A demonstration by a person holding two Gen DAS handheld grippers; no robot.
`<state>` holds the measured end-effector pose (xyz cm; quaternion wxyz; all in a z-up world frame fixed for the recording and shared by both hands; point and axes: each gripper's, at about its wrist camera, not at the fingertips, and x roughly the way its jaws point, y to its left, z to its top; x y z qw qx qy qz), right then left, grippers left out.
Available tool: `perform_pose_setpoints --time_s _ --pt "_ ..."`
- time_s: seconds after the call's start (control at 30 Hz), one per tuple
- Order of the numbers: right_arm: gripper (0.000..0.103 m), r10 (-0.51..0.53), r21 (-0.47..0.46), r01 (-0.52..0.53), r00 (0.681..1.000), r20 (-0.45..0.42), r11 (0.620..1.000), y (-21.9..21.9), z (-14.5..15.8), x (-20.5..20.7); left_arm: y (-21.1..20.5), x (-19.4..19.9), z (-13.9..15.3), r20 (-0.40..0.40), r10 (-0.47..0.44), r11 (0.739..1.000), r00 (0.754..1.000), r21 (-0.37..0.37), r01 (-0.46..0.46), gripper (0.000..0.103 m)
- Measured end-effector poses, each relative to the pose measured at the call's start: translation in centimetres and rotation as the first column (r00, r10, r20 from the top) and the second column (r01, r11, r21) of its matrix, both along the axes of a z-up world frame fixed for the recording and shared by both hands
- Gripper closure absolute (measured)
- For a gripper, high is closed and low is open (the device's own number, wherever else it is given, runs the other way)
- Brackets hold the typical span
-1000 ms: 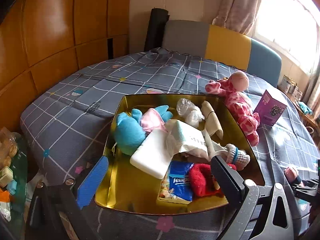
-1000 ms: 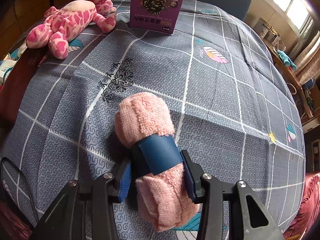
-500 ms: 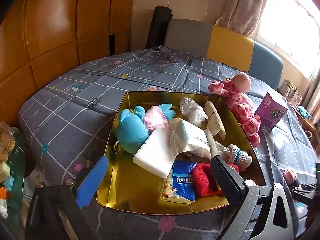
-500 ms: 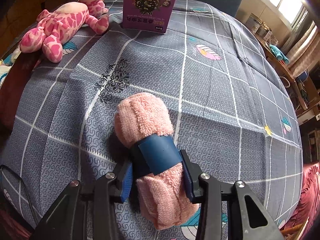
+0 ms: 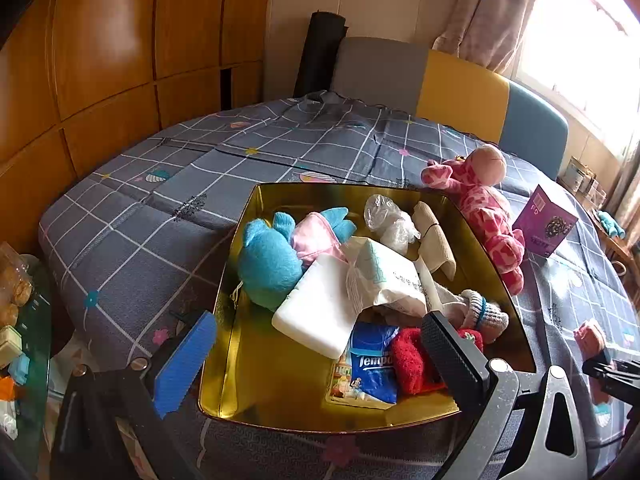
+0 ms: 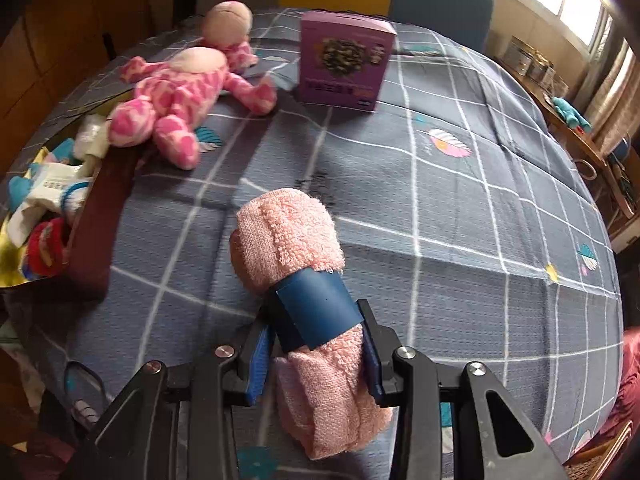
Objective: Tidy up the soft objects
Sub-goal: 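Carry the pink towel roll into the gold tray and open the right tool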
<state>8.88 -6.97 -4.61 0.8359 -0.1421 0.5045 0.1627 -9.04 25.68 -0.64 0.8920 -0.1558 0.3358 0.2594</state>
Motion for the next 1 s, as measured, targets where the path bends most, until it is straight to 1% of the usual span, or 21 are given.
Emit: perform_pose_setpoints --time_s 0.23,0.43,0.57,0.77,0.83,0.9,1.0 --pt "0.065 0.121 0.113 -0.117 0.992 -0.030 0.987 4.8 2.0 -2.0 -0.1 0.0 0.0 -0.002 0.003 1.000 1.000 0.008 -0.003 0.000" --pt "0.064 0.221 0.216 -0.207 0.974 -0.044 0.954 10.2 4.1 -2.7 0.2 0.0 -0.1 -0.005 0.008 1.000 1.000 0.008 -0.008 0.000" --pt "0.064 0.240 0.259 -0.219 0.970 -0.050 0.941 13.5 5.0 -2.1 0.4 0.0 -0.1 -0.005 0.011 1.000 1.000 0.009 -0.011 0.000" --pt "0.064 0.251 0.296 -0.236 0.968 -0.013 0.926 17.8 6.4 -1.2 1.3 -0.3 0.0 0.004 0.038 0.999 0.999 0.005 -0.038 0.000" --pt "0.064 0.255 0.308 -0.238 0.967 -0.015 0.921 19.0 6.6 -0.8 1.7 -0.5 0.1 0.010 0.051 0.999 0.999 0.005 -0.051 0.000" --pt "0.064 0.265 0.298 -0.250 0.964 -0.008 0.921 20.7 6.3 -0.4 2.1 -0.7 0.2 0.013 0.063 0.998 0.998 0.009 -0.064 0.000" --pt "0.064 0.273 0.256 -0.258 0.962 -0.025 0.932 23.4 4.6 0.6 2.5 -0.7 0.3 0.013 0.076 0.997 0.997 0.008 -0.076 0.000"
